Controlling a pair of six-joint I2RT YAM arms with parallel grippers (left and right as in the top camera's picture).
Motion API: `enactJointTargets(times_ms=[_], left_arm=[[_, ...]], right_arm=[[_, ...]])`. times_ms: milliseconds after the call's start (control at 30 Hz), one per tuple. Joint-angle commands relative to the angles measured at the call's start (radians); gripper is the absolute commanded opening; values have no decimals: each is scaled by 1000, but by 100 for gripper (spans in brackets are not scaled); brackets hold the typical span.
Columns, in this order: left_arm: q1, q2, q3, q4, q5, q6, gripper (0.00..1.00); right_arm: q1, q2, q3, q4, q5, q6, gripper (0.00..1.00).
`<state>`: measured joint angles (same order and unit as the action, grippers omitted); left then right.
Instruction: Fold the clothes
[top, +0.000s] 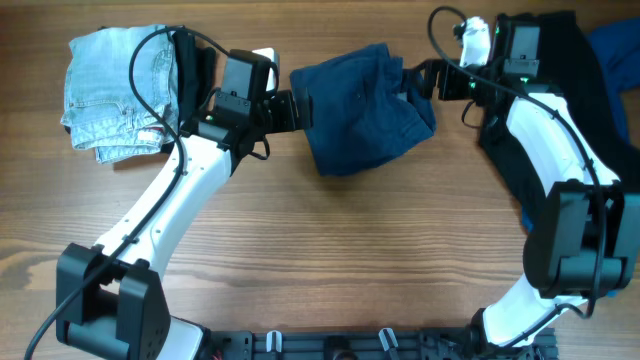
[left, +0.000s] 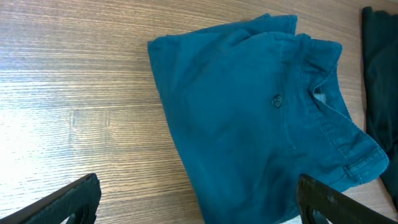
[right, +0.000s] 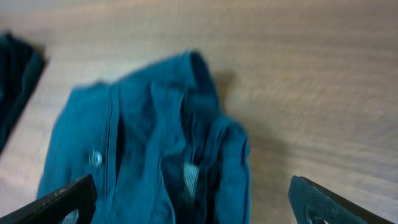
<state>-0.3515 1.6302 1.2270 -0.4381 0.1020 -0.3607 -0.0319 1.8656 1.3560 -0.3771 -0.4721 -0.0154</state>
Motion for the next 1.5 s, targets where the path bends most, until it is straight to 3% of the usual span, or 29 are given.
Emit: enactJointTargets(times_ms=[0,267,300,367,433,467,500,700,800,933,1100,1300,1333,1467], left_arm=[[-8,-11,16,1,18,16,100],[-129,10,16,8,27,17,99],[-147,25,16,8,23,21,95],[-185,69,16,7,-4,20,82],[-211,126,16,10,-7,19,48],[-220,155,16,12,-7,16,42],[-226,176,16,15,-7,16,39],[-236,257,16,8,-18,83,27],[-236,261,16,18,-18,151,15],[-234,288,16,8,-24,259,10],[-191,397,16,-37,-208,414,8],[-56,429,16,95,-239,547,11],[-30,429,16,140,-238,575,12],[66,431,16,387,-275,736,33]], right_arm=[[5,57,-8,-59,-64,-121,100],[-92,17,2,1,-79,93,100],[-111,12,2,3,-77,126,100],[-145,11,1,2,-63,181,89],[-175,11,1,-5,-60,183,59],[-182,11,1,-5,-60,183,44],[-186,11,1,-6,-60,184,37],[-187,11,1,-5,-47,183,36],[-187,11,0,-5,-45,183,36],[-187,11,0,-5,-44,183,36],[-187,11,0,-3,-41,182,37],[-187,11,0,-1,-41,183,38],[-187,11,0,0,-41,182,38],[-187,11,0,3,-41,183,41]])
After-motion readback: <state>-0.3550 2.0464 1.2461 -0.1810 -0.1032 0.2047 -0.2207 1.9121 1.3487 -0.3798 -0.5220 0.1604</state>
